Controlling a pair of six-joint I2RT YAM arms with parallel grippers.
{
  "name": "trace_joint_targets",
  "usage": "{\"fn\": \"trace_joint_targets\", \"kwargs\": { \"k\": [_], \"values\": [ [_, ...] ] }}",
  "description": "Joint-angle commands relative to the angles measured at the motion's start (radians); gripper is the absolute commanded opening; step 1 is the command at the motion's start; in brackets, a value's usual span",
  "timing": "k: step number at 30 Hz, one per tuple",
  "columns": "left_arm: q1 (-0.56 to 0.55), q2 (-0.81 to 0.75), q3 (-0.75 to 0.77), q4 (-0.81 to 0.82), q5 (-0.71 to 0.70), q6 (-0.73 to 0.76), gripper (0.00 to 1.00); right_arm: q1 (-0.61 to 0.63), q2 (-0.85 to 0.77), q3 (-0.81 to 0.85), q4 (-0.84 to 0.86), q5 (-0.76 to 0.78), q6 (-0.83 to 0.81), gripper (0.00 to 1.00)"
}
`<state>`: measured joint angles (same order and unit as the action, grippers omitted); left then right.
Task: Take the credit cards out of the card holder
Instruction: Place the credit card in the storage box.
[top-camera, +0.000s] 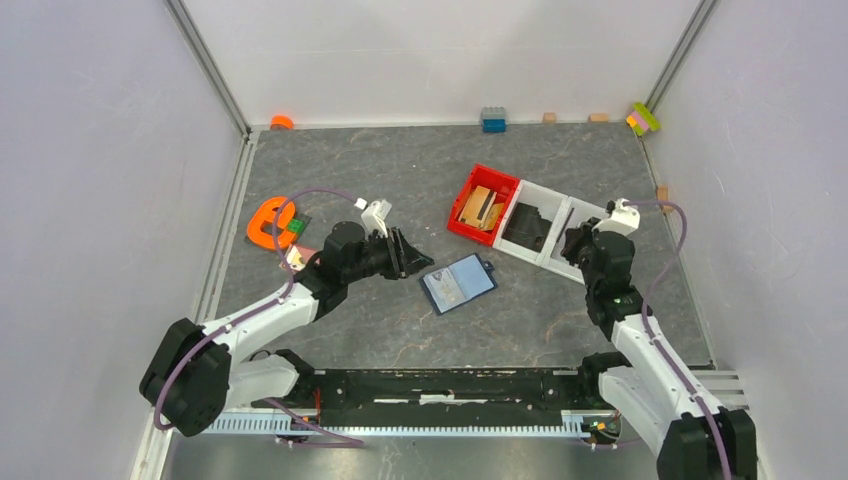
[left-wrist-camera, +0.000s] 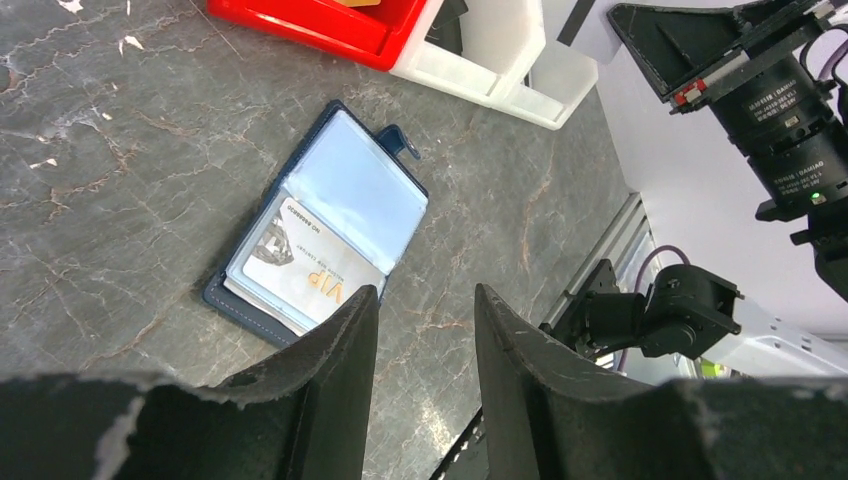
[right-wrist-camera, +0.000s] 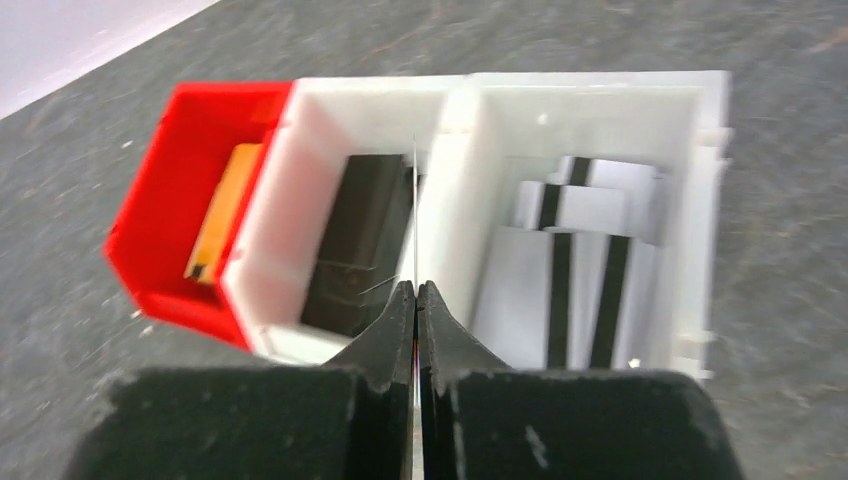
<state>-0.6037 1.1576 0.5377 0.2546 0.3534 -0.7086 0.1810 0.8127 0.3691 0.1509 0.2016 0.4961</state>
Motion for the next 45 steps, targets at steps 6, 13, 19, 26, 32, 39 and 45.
{"fn": "trace_joint_targets", "kwargs": {
  "k": [6,13,19,26,32,39,45],
  "values": [
    [-0.002,-0.013,0.033,-0.006,-0.026,0.039,0.47,-0.144,0.136,0.064,-0.075,-0.051,-0.017,0.00],
    [-0.003,0.006,0.048,-0.029,-0.033,0.038,0.46,-0.175,0.220,0.048,0.031,-0.151,-0.003,0.00],
    [-0.002,0.013,0.051,-0.034,-0.036,0.039,0.46,-0.218,0.226,0.092,-0.013,-0.198,-0.026,0.24],
    [-0.002,0.023,0.062,-0.053,-0.039,0.041,0.46,-0.218,-0.029,0.001,0.017,-0.224,-0.040,0.69],
    [-0.002,0.037,0.067,-0.058,-0.044,0.043,0.46,-0.151,-0.013,-0.044,0.189,-0.602,-0.073,0.83],
    [-0.003,0.076,0.082,-0.062,-0.022,0.037,0.48,0.087,0.151,0.067,0.077,-0.504,-0.196,0.87],
    [-0.002,0.216,0.170,-0.166,0.018,0.046,0.47,0.292,0.361,0.232,-0.110,-0.372,-0.330,0.86]
  ]
}}
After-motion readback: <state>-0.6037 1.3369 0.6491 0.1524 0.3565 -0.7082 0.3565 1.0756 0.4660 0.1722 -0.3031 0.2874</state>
